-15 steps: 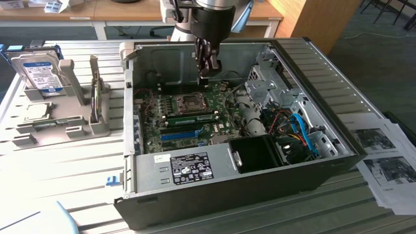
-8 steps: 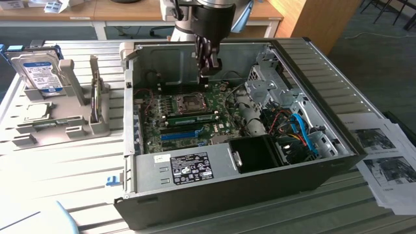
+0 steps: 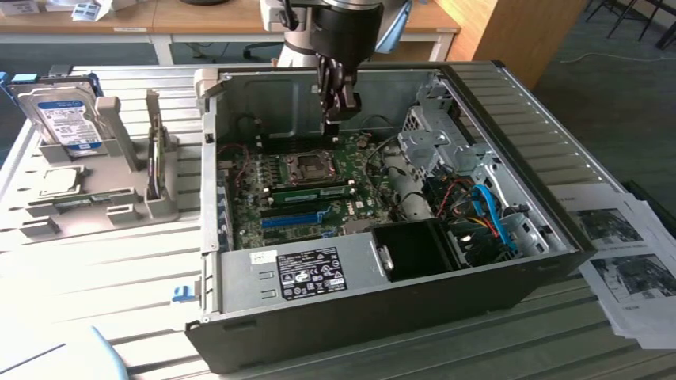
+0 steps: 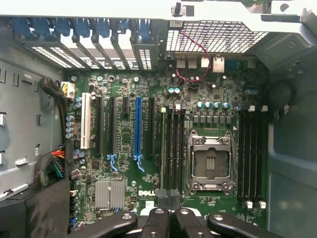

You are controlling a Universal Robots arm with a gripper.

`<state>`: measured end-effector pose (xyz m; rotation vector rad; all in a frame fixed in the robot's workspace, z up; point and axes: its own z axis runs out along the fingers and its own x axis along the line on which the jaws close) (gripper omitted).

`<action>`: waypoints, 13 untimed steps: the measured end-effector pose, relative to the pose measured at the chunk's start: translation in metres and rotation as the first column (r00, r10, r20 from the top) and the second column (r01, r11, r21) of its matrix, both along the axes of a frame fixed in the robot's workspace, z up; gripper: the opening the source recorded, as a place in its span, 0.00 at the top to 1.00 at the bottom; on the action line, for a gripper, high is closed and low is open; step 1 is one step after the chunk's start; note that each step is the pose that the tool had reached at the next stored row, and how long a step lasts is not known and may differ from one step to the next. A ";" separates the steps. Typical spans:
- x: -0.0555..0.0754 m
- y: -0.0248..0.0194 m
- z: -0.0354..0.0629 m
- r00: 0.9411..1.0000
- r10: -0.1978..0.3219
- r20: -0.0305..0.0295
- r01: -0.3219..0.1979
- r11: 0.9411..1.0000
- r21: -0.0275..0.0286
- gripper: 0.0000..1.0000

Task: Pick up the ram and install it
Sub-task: 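Press down the ram until it locks into place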

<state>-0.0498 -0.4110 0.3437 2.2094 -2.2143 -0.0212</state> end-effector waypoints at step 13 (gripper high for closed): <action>0.000 0.0000 0.0000 1.000 0.000 0.000 0.000 1.000 0.014 0.91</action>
